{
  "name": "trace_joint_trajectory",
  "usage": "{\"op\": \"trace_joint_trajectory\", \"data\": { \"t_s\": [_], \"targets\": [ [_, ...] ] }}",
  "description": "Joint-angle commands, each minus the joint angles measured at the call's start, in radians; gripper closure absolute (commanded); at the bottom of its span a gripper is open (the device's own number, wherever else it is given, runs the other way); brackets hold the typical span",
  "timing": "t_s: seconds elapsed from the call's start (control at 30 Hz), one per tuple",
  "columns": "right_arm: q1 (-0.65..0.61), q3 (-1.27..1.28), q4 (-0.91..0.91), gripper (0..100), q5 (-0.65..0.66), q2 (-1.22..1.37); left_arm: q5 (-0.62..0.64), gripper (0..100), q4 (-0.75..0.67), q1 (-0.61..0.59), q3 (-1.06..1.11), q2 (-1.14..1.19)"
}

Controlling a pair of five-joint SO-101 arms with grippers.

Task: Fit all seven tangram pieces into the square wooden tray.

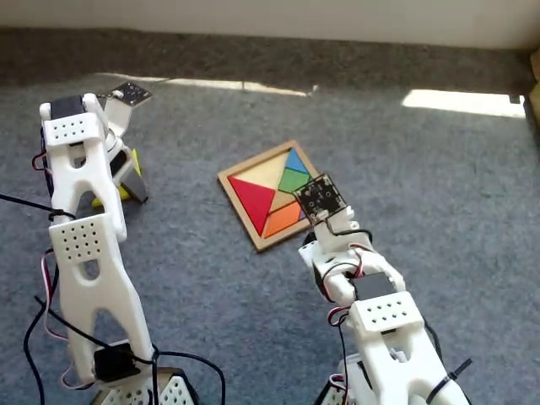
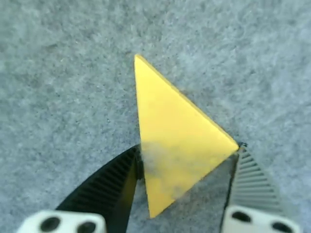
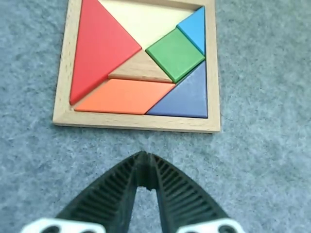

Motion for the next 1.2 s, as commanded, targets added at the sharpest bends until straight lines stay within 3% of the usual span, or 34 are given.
{"op": "trace_joint_trajectory", "data": {
  "t_s": [0.0,0.4,0.47,0.63,0.83,0.93,1.17],
  "targets": [
    [0.01,-0.005,-0.022,99.2,0.005,-0.028,0.003,79,0.009,0.013,-0.044,0.024],
    [0.01,-0.005,-0.021,99.2,0.006,-0.028,0.011,80,0.017,0.036,-0.044,-0.015],
    [0.01,-0.005,-0.021,99.2,0.006,-0.028,0.052,79,0.018,0.036,-0.039,-0.053],
    [0.01,-0.005,-0.021,99.2,0.008,-0.028,0.23,65,0.015,0.038,-0.039,-0.11],
    [0.01,-0.005,-0.021,99.2,0.008,-0.028,0.296,65,0.0,0.07,-0.045,-0.07],
    [0.01,-0.005,-0.021,99.2,0.006,-0.027,0.35,65,-0.086,0.067,-0.045,-0.024],
    [0.01,-0.005,-0.021,99.2,0.005,-0.025,0.354,66,-0.118,0.068,-0.044,0.035]
  ]
}}
